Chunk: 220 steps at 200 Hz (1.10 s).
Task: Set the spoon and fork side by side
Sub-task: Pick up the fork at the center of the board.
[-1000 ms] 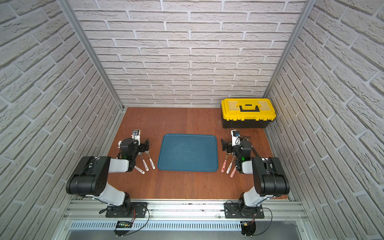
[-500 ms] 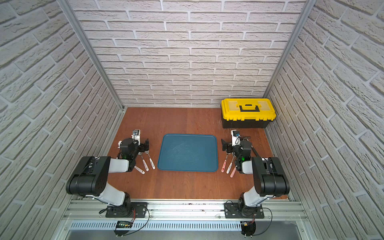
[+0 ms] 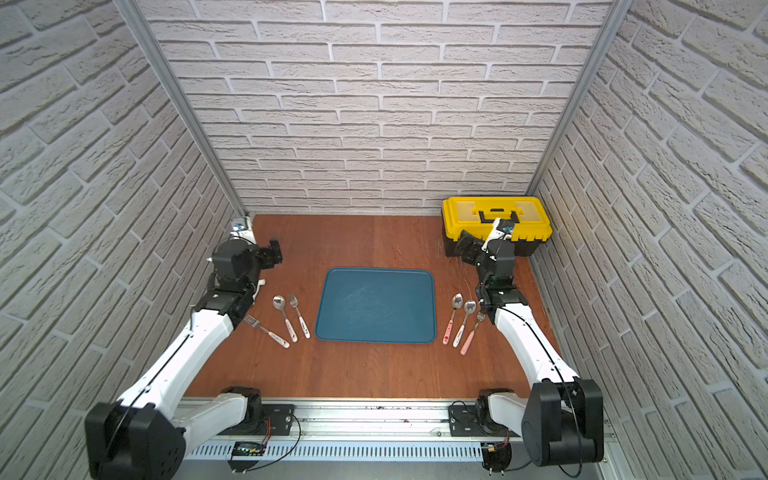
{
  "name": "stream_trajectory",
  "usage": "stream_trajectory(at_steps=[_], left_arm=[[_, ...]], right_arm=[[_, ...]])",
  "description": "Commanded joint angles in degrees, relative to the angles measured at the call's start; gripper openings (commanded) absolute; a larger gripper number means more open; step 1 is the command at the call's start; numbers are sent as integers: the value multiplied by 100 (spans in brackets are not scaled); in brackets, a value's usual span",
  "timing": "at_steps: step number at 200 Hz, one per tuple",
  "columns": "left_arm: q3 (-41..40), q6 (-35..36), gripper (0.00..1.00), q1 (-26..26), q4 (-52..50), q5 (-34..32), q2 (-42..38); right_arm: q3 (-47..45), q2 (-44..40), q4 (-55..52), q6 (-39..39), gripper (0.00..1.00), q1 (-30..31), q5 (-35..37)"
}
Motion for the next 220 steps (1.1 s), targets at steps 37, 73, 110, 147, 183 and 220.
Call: stream_trajectory(at_steps=[37, 73, 110, 147, 183, 220], left_arm=[[-251, -2063, 7, 1086, -1802, 1991, -131], [479, -2487, 0, 481, -3828, 1913, 319], [1231, -2729, 28, -294, -5728, 2250, 1408], [1507, -3344, 43, -1366, -6259, 2200, 2383], [1131, -3640, 41, -1387, -5697, 2639, 2639], [846, -3939, 38, -1327, -5179, 2594, 2660]], right_arm=[[-48, 538, -1416, 840, 41, -150, -1134], [713, 555, -3001, -161, 44, 391, -223], [1210, 819, -3956, -671, 49, 804, 146], [1179, 1036, -4001, -692, 50, 949, 90], [1167, 1110, -3999, -702, 48, 961, -32], [1074, 1065, -3910, -678, 48, 988, -107]])
